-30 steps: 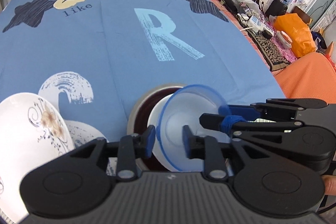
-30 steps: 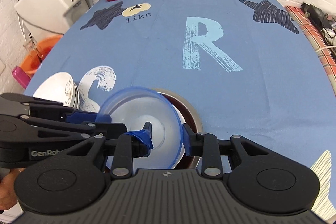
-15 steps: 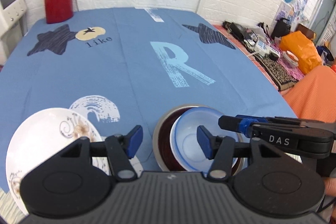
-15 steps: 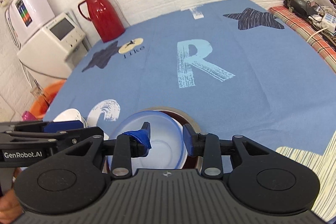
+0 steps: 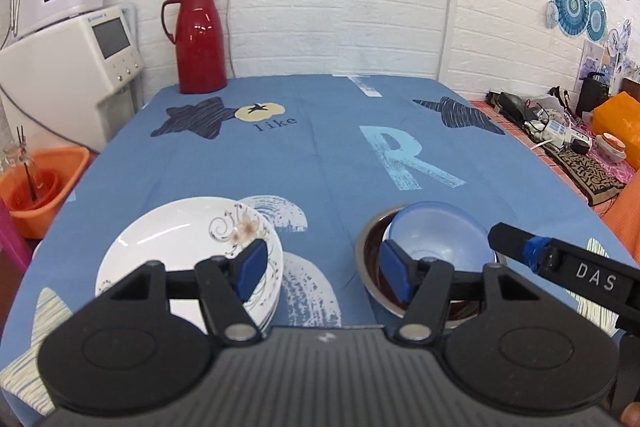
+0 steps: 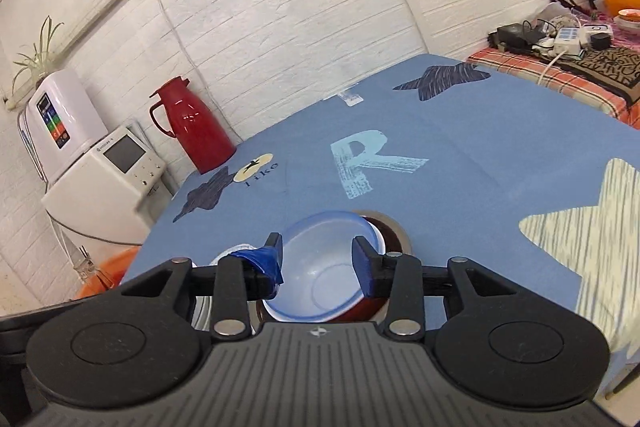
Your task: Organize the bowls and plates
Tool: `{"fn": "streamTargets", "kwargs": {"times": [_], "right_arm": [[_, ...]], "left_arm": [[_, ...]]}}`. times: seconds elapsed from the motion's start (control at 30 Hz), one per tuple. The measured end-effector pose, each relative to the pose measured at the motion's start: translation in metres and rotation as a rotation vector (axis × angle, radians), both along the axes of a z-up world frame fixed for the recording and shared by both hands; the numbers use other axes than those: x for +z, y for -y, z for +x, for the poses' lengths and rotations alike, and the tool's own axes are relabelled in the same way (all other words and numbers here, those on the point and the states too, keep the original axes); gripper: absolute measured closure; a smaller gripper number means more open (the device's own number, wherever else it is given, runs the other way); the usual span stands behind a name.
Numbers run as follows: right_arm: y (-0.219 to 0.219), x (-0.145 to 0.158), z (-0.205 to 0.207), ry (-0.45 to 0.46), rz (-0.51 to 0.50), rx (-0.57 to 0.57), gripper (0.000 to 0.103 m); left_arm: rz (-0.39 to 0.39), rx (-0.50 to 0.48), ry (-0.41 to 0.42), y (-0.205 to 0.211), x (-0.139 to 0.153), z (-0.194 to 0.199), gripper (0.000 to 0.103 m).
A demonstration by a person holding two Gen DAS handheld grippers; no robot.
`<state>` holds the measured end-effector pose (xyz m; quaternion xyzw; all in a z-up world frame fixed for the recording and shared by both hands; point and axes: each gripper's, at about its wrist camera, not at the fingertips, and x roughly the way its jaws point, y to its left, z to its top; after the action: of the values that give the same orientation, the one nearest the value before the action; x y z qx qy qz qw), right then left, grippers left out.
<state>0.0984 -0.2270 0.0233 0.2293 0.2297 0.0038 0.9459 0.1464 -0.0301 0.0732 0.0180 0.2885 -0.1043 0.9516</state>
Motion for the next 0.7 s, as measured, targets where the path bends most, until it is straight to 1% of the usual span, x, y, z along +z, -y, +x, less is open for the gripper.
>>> {"fn": "streamTargets", "kwargs": {"times": [0.17, 0.23, 0.33, 0.4, 0.47, 0.53, 0.63, 0.7], "right_arm": [[-0.011, 0.002, -0.023, 0.006, -0.051, -0.076, 0.079], [-0.016, 0.004, -0.032, 0.021, -0.064, -0.1, 0.078], [-0.021, 0.002, -0.046, 0.076, -0.057, -0.076, 0.078], [-0.026, -0.002, -0.054, 0.077, -0.07, -0.107, 0.078], [-0.03, -0.006, -0.06, 0.087, -0.106, -0.128, 0.078], [-0.035, -0.011, -0.063, 0.074, -0.145, -0.144, 0.078], [-0.035, -0.018, -0.065, 0.037, -0.139, -0.109, 0.078], [-0.039, -0.023, -0.069, 0.008, -0.154, -0.07, 0.077]], "left_arm": [[0.003, 0.015, 0.011, -0.008, -0.006, -0.028, 0.041], [0.007, 0.024, 0.017, -0.011, -0.009, -0.039, 0.041], [0.009, 0.021, 0.029, -0.014, -0.013, -0.056, 0.041], [0.011, 0.021, 0.039, -0.017, -0.017, -0.067, 0.039], [0.016, 0.025, 0.046, -0.02, -0.022, -0.076, 0.039], [0.015, 0.042, 0.053, -0.021, -0.026, -0.086, 0.038], [0.018, 0.054, 0.048, -0.024, -0.033, -0.097, 0.038], [0.02, 0.054, 0.042, -0.025, -0.037, -0.104, 0.038]]}}
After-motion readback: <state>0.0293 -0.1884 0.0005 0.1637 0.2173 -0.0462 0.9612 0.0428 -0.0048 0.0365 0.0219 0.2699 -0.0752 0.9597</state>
